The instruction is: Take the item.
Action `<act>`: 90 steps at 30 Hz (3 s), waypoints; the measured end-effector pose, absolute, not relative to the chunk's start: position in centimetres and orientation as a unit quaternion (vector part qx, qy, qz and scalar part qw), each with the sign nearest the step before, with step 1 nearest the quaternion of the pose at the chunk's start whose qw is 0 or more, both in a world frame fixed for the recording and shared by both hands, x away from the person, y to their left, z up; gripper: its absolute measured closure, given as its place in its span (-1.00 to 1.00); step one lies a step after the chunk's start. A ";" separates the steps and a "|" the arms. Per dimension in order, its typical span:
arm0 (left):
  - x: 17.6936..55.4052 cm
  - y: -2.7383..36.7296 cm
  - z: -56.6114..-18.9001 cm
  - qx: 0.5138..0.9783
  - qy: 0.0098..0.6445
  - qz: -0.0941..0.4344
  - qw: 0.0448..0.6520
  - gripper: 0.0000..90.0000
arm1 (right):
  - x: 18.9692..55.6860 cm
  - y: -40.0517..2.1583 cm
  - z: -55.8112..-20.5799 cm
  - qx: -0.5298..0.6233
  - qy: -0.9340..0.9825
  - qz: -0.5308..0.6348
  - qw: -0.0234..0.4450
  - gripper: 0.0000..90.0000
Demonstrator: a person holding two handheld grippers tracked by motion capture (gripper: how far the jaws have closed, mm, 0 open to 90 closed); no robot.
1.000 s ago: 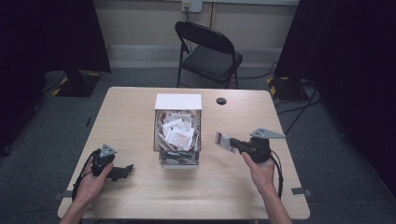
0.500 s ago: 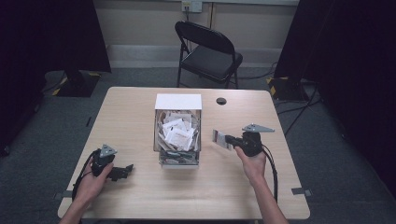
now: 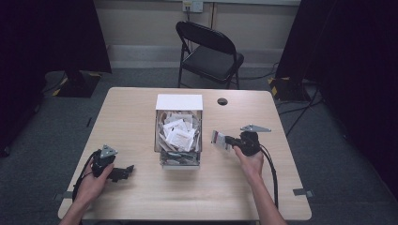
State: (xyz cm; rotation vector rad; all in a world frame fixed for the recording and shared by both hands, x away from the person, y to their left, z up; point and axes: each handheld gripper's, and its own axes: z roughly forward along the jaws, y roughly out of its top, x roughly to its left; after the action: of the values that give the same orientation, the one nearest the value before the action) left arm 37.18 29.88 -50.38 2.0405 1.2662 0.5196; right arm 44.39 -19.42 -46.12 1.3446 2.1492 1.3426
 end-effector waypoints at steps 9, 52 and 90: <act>37.2 29.9 -50.4 0.782 0.485 0.199 0.336 -1.00 | 45.3 -20.0 -47.4 0.483 0.743 0.439 0.147 1.00; 37.2 29.9 -50.4 0.782 0.486 0.199 0.336 -1.00 | 47.0 -20.0 -49.7 0.507 0.747 0.403 0.152 0.30; 37.2 29.8 -50.4 0.779 0.488 0.198 0.339 -1.00 | 43.2 -23.5 -47.3 0.517 0.744 0.379 0.188 -0.60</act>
State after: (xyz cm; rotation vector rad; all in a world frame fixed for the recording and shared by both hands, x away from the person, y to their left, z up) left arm 37.16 29.81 -50.43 2.0293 1.2707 0.5163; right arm 43.22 -23.50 -47.34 1.4544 2.0946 1.0663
